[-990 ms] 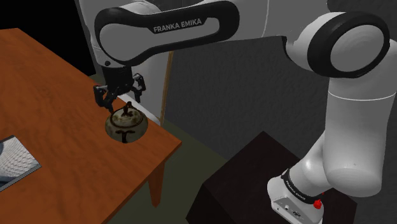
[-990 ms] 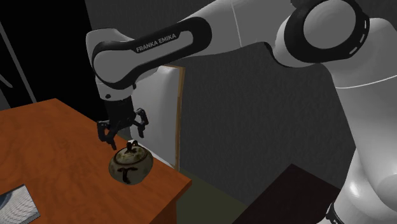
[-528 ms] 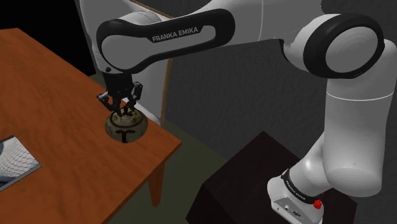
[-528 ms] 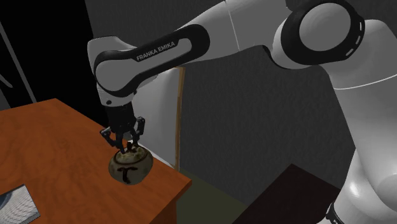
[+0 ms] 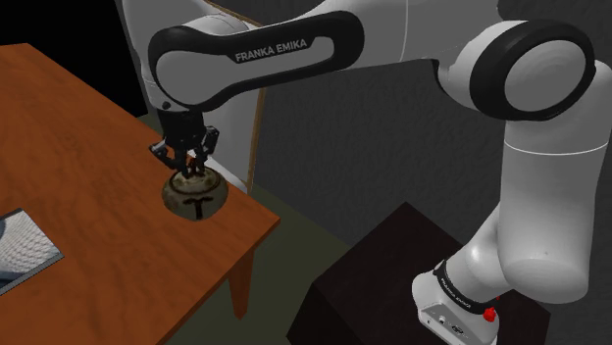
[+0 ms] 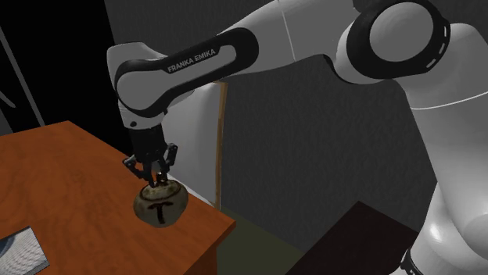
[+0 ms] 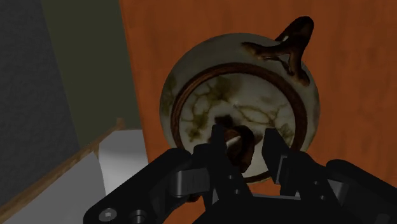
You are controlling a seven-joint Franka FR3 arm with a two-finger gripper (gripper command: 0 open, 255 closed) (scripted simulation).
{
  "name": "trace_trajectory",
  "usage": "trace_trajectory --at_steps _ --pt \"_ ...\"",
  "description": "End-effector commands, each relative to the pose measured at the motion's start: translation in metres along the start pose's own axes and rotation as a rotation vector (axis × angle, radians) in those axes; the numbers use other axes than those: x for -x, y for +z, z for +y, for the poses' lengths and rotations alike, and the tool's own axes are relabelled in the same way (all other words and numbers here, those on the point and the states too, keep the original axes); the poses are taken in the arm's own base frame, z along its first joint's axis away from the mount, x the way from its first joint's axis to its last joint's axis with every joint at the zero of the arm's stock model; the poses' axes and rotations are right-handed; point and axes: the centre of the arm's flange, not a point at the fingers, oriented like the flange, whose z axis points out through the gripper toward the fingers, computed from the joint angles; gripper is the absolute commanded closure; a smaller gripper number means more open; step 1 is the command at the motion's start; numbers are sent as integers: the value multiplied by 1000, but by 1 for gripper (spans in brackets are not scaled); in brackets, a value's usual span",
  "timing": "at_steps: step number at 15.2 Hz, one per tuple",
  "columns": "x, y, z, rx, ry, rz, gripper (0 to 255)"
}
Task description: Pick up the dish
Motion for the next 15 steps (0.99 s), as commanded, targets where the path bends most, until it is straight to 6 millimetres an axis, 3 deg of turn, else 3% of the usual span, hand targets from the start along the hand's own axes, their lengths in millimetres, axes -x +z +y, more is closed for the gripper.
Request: trace_trajectory --at_steps 1,15 --pt "1 -5 1 4 1 -6 255" --pt "4 -74 1 4 1 -6 255"
